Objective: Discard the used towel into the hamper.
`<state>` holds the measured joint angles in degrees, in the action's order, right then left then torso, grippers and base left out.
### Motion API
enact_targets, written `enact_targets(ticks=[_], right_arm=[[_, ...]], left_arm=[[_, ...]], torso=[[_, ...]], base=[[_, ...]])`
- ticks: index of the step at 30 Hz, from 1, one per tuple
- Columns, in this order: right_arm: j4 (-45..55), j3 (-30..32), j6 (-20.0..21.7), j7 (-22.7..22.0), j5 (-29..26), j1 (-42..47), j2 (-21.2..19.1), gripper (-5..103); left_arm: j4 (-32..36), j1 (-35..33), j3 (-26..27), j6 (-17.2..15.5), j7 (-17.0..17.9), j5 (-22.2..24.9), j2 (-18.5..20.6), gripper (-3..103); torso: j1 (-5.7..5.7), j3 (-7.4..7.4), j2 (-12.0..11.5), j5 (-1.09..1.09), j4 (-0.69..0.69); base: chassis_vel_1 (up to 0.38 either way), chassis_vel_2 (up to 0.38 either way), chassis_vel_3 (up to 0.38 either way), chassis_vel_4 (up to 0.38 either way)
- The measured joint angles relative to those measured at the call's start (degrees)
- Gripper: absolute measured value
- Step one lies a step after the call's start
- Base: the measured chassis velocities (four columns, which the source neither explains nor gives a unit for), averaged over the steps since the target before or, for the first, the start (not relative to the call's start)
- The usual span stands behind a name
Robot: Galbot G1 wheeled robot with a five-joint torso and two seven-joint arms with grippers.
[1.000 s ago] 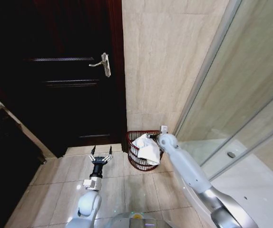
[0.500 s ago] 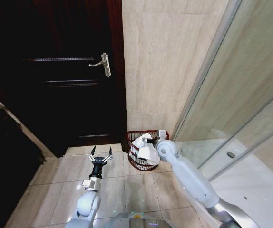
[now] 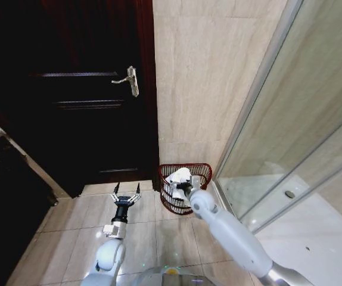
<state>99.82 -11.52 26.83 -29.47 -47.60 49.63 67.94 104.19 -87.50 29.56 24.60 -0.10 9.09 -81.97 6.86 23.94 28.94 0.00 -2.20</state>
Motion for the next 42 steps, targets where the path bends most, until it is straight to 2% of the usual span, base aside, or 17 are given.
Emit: enact_targets(ticks=[1,4,8,10,13,15,21,29,42], right_arm=[[0.00,0.00,0.00,0.00,0.00,0.00,0.00,100],[-0.87,-1.81,-4.75,2.57,-0.28,0.51,0.41,100],[-2.04,-3.05,-7.29,5.25,-1.56,-0.90,0.96,100],[-2.15,-3.42,-7.40,5.17,-2.15,-1.60,1.23,100],[-2.16,-3.74,-4.92,0.76,-3.98,-3.45,1.81,100],[-2.16,-3.42,-4.04,0.21,-3.98,-3.47,1.47,100],[-0.21,0.74,-0.55,-1.01,-3.76,-1.07,-3.03,100],[1.97,4.00,0.28,-1.39,-4.51,1.01,-5.53,100],[0.76,3.74,0.28,-1.08,-4.58,1.92,-3.74,100]], left_arm=[[0.00,0.00,0.00,0.00,0.00,0.00,0.00,100],[0.00,-0.02,-0.01,0.00,-0.17,0.00,-0.06,100],[0.19,-0.09,-0.06,0.00,-0.28,0.00,-0.17,100],[0.25,-0.17,-0.05,0.00,-0.32,0.00,-0.18,100],[0.27,-0.36,0.13,0.06,-0.43,0.18,-0.26,100],[0.28,-0.37,0.16,0.08,-0.45,0.24,-0.27,100],[-0.28,0.00,-0.01,0.18,-0.89,0.59,-0.30,100],[-0.50,1.26,-0.93,-0.32,-1.12,0.15,-0.38,100],[-0.73,1.42,-0.01,-0.21,-1.14,0.81,0.24,100]], torso=[[0.00,0.00,0.00,0.00,0.00],[0.00,0.00,0.00,0.00,0.00],[0.00,0.00,0.00,0.00,0.00],[0.00,0.00,0.00,0.00,0.00],[0.00,0.00,0.00,0.00,-0.01],[0.00,0.00,0.00,0.00,-0.02],[0.00,0.00,0.00,-0.01,0.01],[0.00,0.00,0.00,-0.01,0.00],[0.00,0.00,0.00,-0.01,0.00]], base=[[0.000,0.000,0.000,0.000],[0.000,0.000,0.000,0.000],[0.000,0.000,0.000,0.000],[0.000,0.000,0.000,0.000],[0.000,0.000,0.000,0.000],[0.000,0.000,0.000,0.000],[0.000,0.000,0.000,0.000],[0.000,0.000,0.000,0.000],[0.000,0.000,0.000,0.000]])
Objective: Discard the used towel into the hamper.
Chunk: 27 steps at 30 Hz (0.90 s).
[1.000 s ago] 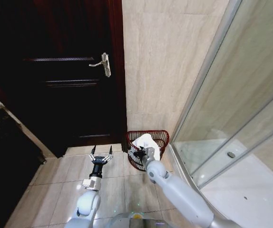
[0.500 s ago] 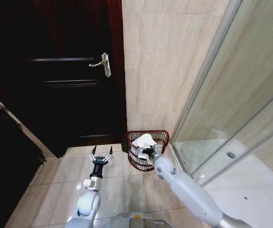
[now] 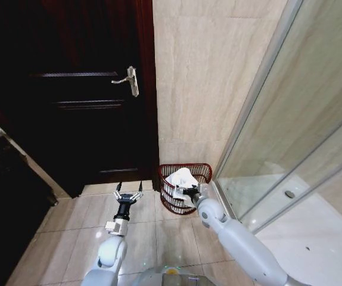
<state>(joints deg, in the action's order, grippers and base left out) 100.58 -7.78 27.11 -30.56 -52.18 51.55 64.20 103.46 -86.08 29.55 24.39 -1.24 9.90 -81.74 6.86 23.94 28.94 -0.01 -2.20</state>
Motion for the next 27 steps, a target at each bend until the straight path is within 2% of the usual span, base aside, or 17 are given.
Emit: enact_targets(ticks=[7,17,27], right_arm=[[-1.45,-0.59,-0.57,1.78,-0.06,-0.62,0.96,100],[-1.17,1.65,-0.84,3.29,-0.08,1.10,-0.51,100],[-1.35,1.47,-1.85,4.71,-0.15,1.40,0.10,100]], left_arm=[[-0.10,0.01,-0.02,0.30,-0.17,0.23,0.05,100],[-0.50,0.62,-0.68,0.32,-0.92,0.25,-0.12,100],[-0.67,1.37,-0.85,0.32,-0.99,0.23,0.00,100]], torso=[[0.00,0.00,0.00,0.00,0.00],[0.00,0.00,0.00,0.00,0.00],[0.00,0.00,0.00,0.00,0.00]], base=[[0.000,0.000,0.000,0.000],[0.000,0.000,0.000,0.000],[0.000,0.000,0.000,0.000]])
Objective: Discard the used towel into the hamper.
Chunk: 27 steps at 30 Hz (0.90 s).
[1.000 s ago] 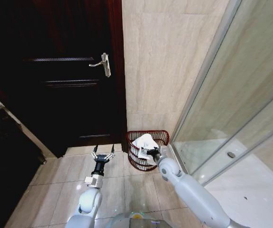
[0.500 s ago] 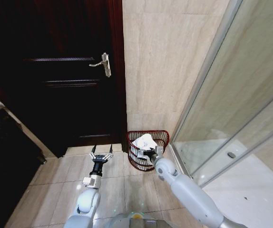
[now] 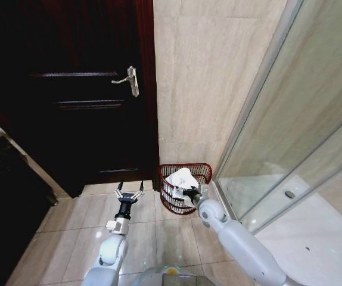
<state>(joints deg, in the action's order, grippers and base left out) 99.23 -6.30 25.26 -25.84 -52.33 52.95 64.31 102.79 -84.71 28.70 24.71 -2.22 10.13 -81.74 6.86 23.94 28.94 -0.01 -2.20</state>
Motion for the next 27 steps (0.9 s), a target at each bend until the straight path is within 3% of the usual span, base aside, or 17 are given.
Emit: enact_targets(ticks=[5,12,17,22,24,27], right_arm=[[-0.39,0.01,-0.84,1.03,0.00,0.07,0.16,102],[-0.49,0.11,-2.27,1.37,-0.14,0.34,0.09,83],[-0.14,1.03,-3.90,1.76,-3.43,0.78,0.42,62],[-0.12,0.97,-5.42,2.78,-3.08,0.95,0.44,40],[-0.18,0.97,-5.61,2.76,-2.97,0.93,0.54,40],[-0.27,0.96,-5.78,2.69,-2.63,0.96,0.67,24]], left_arm=[[-0.22,-0.10,0.11,0.29,-0.03,0.11,0.16,100],[-0.27,0.23,-0.06,0.52,-0.21,0.13,0.10,100],[-0.14,0.44,-0.17,0.51,-0.39,0.11,0.01,100],[-0.14,0.40,-0.22,0.50,-0.69,0.08,-0.10,100],[-0.14,0.37,-0.23,0.49,-0.70,0.07,-0.16,100],[-0.08,0.25,-0.22,0.49,-0.78,0.05,-0.15,100]], torso=[[0.00,0.00,0.00,0.01,0.00],[0.00,0.00,0.00,0.01,0.00],[0.00,0.00,0.00,0.01,0.00],[0.00,0.00,0.00,0.01,0.00],[0.00,0.00,0.00,0.01,0.00],[0.00,0.00,0.00,0.01,0.00]], base=[[0.000,0.000,0.000,0.000],[0.000,0.000,0.000,0.000],[0.000,0.000,0.000,0.000],[0.000,0.000,0.000,0.000],[0.000,0.000,0.000,0.000],[0.000,0.000,0.000,0.000]])
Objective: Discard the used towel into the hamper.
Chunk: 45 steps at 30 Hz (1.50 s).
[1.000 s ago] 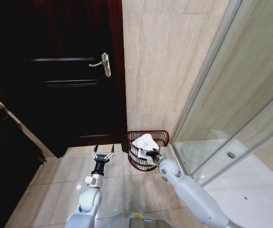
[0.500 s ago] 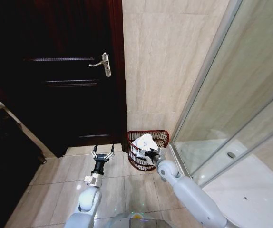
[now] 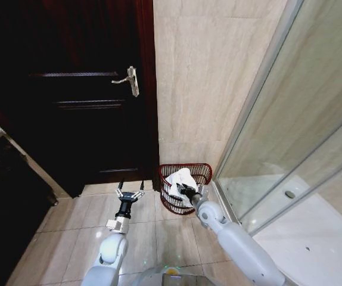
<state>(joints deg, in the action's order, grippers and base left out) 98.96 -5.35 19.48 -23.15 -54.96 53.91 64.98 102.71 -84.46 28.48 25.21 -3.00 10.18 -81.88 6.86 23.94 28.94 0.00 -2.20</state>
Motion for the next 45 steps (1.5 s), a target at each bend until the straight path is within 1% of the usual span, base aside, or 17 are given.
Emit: enact_targets(ticks=[1,4,7,10,11,13,16,19,22,23,26,31,35,39,41,44,45], right_arm=[[0.00,0.00,0.00,0.00,0.00,0.00,0.00,24],[-0.10,-0.03,0.03,0.05,1.63,0.06,0.03,9],[-0.27,-0.08,0.16,0.11,4.15,0.12,-0.03,14],[-0.47,-0.90,3.13,-1.63,12.78,0.25,-0.59,30],[-0.47,-0.90,3.13,-1.63,12.78,0.25,-0.59,30],[-0.13,-1.01,5.77,-3.82,14.73,0.35,-0.82,41],[-0.08,-0.85,6.86,-5.16,15.87,0.58,-0.92,47],[-0.02,-0.51,6.97,-5.32,17.46,1.09,-1.41,57],[0.52,0.10,7.02,-5.30,17.81,1.66,-1.84,73],[0.52,0.10,7.02,-5.30,17.81,1.66,-1.84,73],[0.51,0.32,7.01,-5.18,17.91,1.83,-1.85,89],[0.20,0.18,6.86,-5.00,18.07,1.71,-1.63,102],[0.04,0.00,6.75,-4.87,18.07,1.52,-1.51,95],[-0.32,-0.06,6.19,-4.60,18.04,1.38,-1.36,80],[-0.40,-0.05,6.07,-4.55,18.01,1.39,-1.31,80],[-0.62,0.09,5.71,-4.45,17.94,1.54,-1.14,67],[-0.62,0.09,5.71,-4.45,17.94,1.54,-1.14,67]], left_arm=[[0.00,0.00,0.00,0.00,0.00,0.00,0.00,100],[0.08,0.03,0.07,0.00,-0.04,0.01,0.10,100],[0.14,0.03,0.08,0.00,-0.07,0.01,0.10,100],[0.19,0.04,-0.01,-0.01,-0.23,0.01,0.00,100],[0.19,0.04,-0.01,-0.01,-0.23,0.01,0.00,100],[0.22,0.08,-0.15,-0.01,-0.37,0.01,-0.03,100],[0.38,0.17,-0.28,-0.08,-0.51,0.01,-0.03,100],[0.44,0.33,-0.39,-0.13,-0.64,0.01,0.00,100],[0.34,0.50,-0.48,-0.17,-0.81,-0.03,0.00,100],[0.34,0.50,-0.48,-0.17,-0.81,-0.03,0.00,100],[0.08,0.54,-0.55,-0.17,-0.90,-0.06,-0.03,100],[-0.14,0.78,-0.54,-0.17,-0.91,-0.06,0.04,100],[-0.29,0.93,-0.49,-0.17,-0.91,-0.04,0.13,100],[-0.55,1.18,-0.46,-0.16,-0.98,0.04,0.19,100],[-0.61,1.24,-0.47,-0.16,-1.00,0.06,0.21,100],[-0.86,1.44,-0.48,-0.12,-1.12,0.09,0.27,100],[-0.86,1.44,-0.48,-0.12,-1.12,0.09,0.27,100]], torso=[[0.00,0.00,0.00,0.00,0.00],[0.00,0.00,0.00,0.00,0.00],[0.00,0.00,0.00,0.00,0.00],[0.00,0.00,0.00,0.00,0.00],[0.00,0.00,0.00,0.00,0.00],[0.00,0.00,0.00,0.00,0.00],[0.00,0.00,0.00,-0.01,0.00],[0.00,0.00,0.00,0.00,0.00],[0.00,0.00,0.00,0.00,0.01],[0.00,0.00,0.00,0.00,0.01],[0.00,0.00,0.00,0.00,0.00],[0.00,0.00,0.00,0.00,0.00],[0.00,0.00,0.00,0.00,0.00],[0.00,0.00,0.00,0.00,0.00],[0.00,0.00,0.00,0.00,0.00],[0.00,0.00,0.00,0.00,0.00],[0.00,0.00,0.00,0.00,0.00]], base=[[0.000,0.000,0.000,0.000],[0.000,0.000,0.000,0.000],[0.000,0.000,0.000,0.000],[0.000,0.000,0.000,0.000],[0.000,0.000,0.000,0.000],[0.000,0.000,0.000,0.000],[0.000,0.000,0.000,0.000],[0.000,0.000,0.000,0.000],[0.000,0.000,0.000,0.000],[0.000,0.000,0.000,0.000],[0.000,0.000,0.000,0.000],[0.000,0.000,0.000,0.000],[0.000,0.000,0.000,0.000],[0.000,0.000,0.000,0.000],[0.000,0.000,0.000,0.000],[0.000,0.000,0.000,0.000],[0.000,0.000,0.000,0.000]])
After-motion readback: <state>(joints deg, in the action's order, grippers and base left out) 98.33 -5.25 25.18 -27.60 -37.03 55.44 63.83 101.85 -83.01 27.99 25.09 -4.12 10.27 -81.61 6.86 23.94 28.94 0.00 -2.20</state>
